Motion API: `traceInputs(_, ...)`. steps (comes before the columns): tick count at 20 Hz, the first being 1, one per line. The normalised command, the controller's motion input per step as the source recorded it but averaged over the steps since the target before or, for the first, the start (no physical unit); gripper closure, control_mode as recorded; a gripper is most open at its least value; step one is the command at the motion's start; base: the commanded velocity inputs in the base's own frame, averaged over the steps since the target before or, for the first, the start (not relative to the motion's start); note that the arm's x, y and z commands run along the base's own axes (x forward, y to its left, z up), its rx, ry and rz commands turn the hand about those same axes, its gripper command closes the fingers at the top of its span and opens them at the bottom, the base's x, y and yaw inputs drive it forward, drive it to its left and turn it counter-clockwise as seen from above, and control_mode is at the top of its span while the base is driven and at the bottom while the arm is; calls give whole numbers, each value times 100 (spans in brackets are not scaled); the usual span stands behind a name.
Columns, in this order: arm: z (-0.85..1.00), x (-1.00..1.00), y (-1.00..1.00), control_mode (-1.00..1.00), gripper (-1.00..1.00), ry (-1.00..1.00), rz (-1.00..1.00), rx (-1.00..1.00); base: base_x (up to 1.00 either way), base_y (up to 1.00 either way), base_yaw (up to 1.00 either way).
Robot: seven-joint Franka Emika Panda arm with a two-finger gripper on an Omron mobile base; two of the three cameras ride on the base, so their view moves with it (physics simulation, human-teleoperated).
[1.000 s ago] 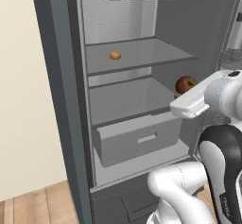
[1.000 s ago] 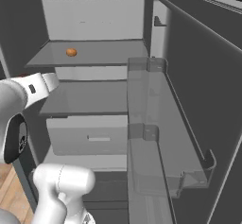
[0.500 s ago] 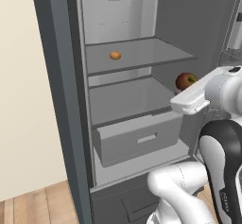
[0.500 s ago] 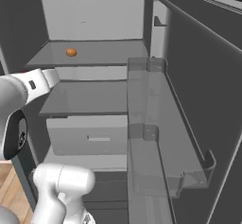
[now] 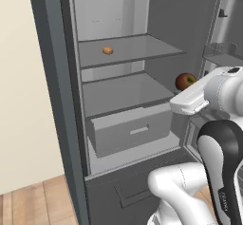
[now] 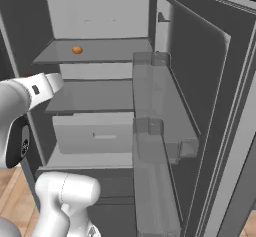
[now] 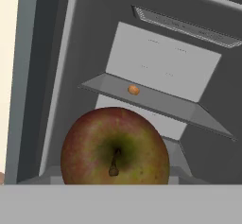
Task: Retrieve the tangerine and apple from the fridge and place them into the bowl on the dining table.
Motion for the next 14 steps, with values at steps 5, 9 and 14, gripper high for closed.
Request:
traceInputs(5, 0, 0, 0, 100, 100, 0, 0, 0, -75, 0, -11)
traceInputs(9, 0, 0, 0, 100, 100, 0, 0, 0, -52, 0, -29)
traceInputs(14, 0, 0, 0, 100, 100, 0, 0, 0, -49, 18, -41)
